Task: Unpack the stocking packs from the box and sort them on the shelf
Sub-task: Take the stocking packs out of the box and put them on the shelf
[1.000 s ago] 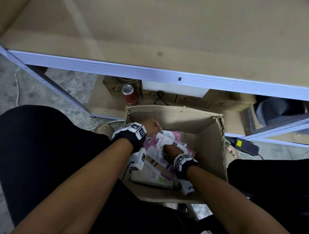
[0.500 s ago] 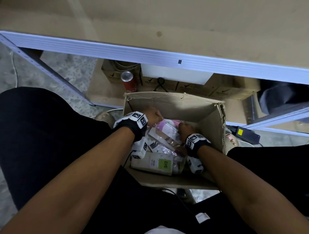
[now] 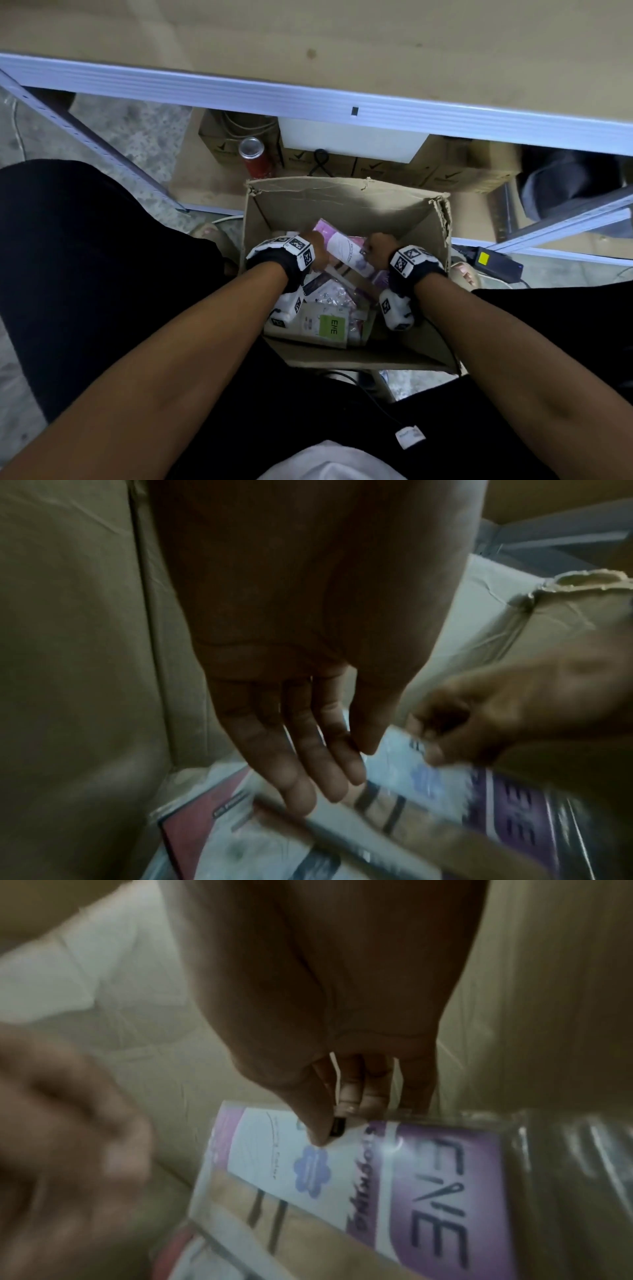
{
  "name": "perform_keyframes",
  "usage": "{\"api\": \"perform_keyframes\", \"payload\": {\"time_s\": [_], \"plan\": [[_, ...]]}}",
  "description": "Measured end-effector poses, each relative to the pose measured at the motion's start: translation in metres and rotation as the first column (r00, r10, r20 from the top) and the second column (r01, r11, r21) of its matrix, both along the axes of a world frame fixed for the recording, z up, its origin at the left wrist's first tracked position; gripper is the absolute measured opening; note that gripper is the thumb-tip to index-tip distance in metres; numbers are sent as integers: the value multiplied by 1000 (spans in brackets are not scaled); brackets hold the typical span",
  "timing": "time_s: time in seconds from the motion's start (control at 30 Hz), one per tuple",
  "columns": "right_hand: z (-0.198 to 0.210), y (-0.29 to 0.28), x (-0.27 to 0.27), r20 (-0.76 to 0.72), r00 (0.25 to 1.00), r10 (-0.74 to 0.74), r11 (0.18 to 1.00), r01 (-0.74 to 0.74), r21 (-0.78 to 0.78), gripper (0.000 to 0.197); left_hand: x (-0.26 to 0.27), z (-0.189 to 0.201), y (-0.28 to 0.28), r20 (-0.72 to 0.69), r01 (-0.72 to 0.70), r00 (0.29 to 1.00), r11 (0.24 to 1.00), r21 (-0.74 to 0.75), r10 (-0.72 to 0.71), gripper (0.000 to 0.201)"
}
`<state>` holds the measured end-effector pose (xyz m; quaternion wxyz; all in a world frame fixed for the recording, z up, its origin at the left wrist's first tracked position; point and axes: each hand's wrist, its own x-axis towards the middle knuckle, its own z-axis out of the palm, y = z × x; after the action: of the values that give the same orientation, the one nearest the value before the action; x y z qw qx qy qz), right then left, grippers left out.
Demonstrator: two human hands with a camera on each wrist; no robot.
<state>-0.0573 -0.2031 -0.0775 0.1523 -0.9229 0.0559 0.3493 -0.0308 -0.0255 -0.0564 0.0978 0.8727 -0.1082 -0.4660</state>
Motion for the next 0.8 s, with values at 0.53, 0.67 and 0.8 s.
{"api": "perform_keyframes", "payload": {"time_s": [0.53, 0.67, 0.8], "plan": [[123, -14, 20, 271, 959, 80, 991, -106, 85, 12, -64, -31, -4, -156, 427, 904, 853, 300, -397, 89], [137, -25, 23, 279, 960, 19, 987, -62, 148, 16, -69, -28, -2, -177, 457, 889, 845, 278, -422, 78], [134, -28, 23, 253, 967, -14, 980, -36, 194, 10, -70, -28, -2, -149, 443, 897, 841, 311, -417, 82]]}}
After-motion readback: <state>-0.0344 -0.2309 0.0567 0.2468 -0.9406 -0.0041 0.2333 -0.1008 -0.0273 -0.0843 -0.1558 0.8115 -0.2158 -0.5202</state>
